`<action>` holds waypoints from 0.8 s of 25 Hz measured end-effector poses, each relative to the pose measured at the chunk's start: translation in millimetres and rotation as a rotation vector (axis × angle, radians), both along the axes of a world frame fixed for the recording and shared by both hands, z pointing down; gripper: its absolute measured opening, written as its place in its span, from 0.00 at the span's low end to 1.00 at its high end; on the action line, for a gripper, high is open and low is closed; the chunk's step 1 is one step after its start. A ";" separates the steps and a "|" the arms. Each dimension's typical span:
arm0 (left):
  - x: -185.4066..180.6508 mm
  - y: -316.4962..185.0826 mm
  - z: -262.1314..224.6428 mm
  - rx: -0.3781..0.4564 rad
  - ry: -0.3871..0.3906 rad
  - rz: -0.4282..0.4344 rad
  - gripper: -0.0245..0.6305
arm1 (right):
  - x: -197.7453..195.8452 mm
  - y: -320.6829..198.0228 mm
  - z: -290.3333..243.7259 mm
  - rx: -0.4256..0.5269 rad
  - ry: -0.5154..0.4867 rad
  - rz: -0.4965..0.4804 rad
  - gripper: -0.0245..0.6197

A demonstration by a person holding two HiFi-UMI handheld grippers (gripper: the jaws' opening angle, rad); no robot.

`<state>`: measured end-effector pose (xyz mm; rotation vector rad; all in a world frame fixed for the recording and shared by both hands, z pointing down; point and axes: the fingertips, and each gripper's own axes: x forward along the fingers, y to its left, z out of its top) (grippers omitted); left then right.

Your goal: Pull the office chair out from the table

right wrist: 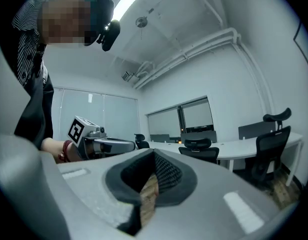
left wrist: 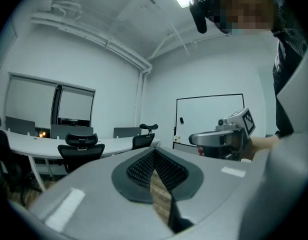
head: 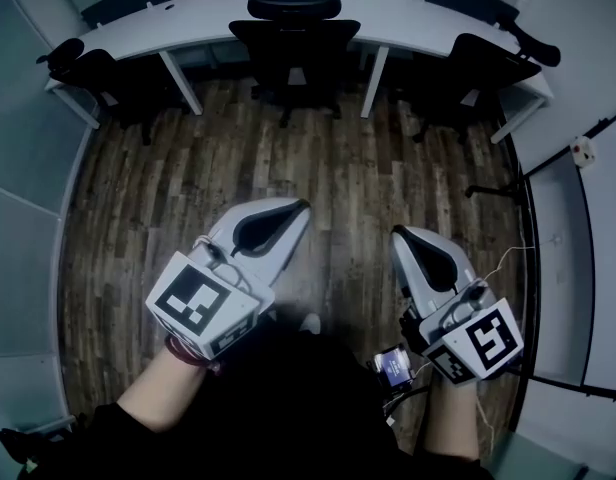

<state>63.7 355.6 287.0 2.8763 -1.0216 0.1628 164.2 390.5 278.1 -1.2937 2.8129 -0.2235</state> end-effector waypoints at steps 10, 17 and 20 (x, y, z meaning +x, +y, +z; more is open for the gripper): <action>-13.0 -48.1 1.2 -0.012 0.021 -0.045 0.04 | 5.9 -44.1 10.1 -0.025 0.018 0.004 0.04; -39.1 -105.0 1.3 -0.009 0.048 -0.049 0.04 | -16.9 -99.3 10.3 -0.033 0.052 0.005 0.04; -52.0 -134.8 1.9 -0.012 0.058 -0.047 0.04 | -32.6 -130.6 6.1 -0.028 0.062 -0.004 0.04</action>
